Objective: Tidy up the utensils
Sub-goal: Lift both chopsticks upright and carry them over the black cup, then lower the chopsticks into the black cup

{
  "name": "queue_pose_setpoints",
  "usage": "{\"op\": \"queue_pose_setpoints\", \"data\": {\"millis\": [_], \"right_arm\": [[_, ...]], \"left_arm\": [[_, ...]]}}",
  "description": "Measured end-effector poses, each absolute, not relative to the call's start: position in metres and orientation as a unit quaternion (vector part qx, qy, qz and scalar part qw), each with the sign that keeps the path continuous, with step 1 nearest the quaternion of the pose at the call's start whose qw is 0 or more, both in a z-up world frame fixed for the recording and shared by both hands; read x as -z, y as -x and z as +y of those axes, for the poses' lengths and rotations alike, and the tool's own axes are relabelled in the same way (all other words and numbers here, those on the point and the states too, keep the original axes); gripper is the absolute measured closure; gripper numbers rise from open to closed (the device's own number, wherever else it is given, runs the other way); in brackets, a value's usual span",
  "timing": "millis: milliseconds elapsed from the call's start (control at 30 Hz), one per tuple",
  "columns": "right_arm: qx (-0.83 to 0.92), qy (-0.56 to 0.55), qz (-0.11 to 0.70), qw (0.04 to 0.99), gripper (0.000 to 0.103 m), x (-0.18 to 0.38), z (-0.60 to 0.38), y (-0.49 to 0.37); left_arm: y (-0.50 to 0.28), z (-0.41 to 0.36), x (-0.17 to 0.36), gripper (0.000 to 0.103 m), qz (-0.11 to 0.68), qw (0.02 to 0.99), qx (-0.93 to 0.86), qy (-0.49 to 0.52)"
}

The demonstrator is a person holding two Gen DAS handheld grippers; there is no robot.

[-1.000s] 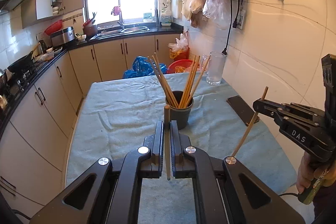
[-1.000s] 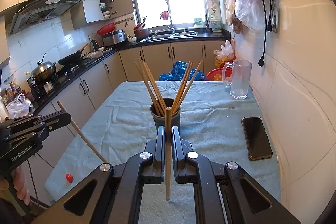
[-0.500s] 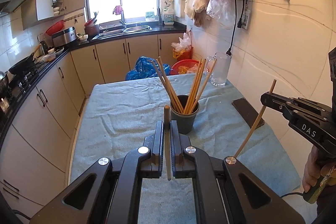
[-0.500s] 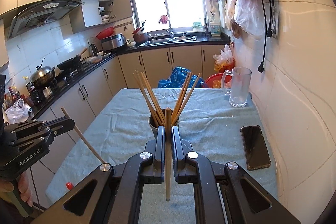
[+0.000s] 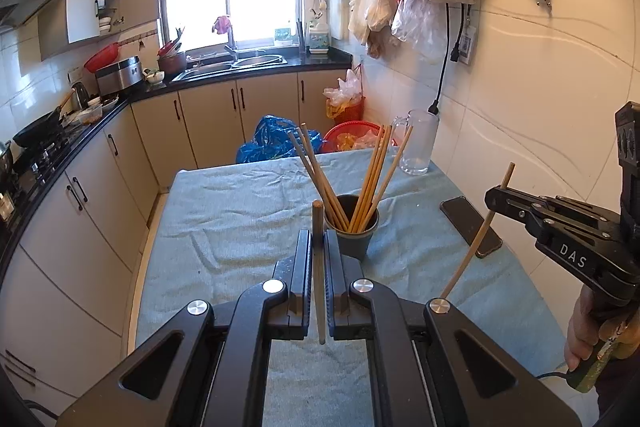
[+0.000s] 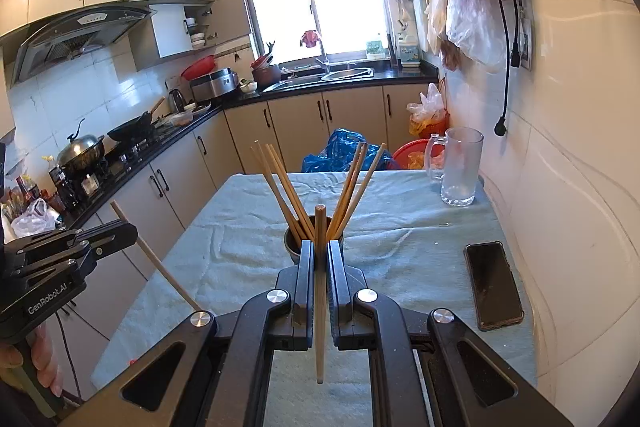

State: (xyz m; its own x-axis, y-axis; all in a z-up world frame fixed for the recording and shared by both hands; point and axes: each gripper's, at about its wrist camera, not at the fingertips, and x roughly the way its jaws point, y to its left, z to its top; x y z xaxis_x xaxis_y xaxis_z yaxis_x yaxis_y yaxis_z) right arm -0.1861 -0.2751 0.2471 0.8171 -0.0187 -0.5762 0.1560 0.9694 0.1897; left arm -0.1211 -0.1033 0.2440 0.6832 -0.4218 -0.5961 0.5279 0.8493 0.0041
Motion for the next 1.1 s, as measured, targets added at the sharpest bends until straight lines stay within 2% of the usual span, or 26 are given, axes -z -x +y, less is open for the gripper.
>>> {"op": "queue_pose_setpoints", "data": {"millis": [367, 1100], "right_arm": [[0.05, -0.115, 0.292, 0.948, 0.096, -0.254, -0.28, 0.182], [0.059, -0.14, 0.226, 0.962, 0.096, -0.316, -0.29, 0.158]], "left_arm": [[0.12, -0.105, -0.258, 0.098, 0.293, 0.913, 0.269, -0.092], [0.096, -0.115, -0.336, 0.098, 0.231, 0.924, 0.303, -0.036]]}}
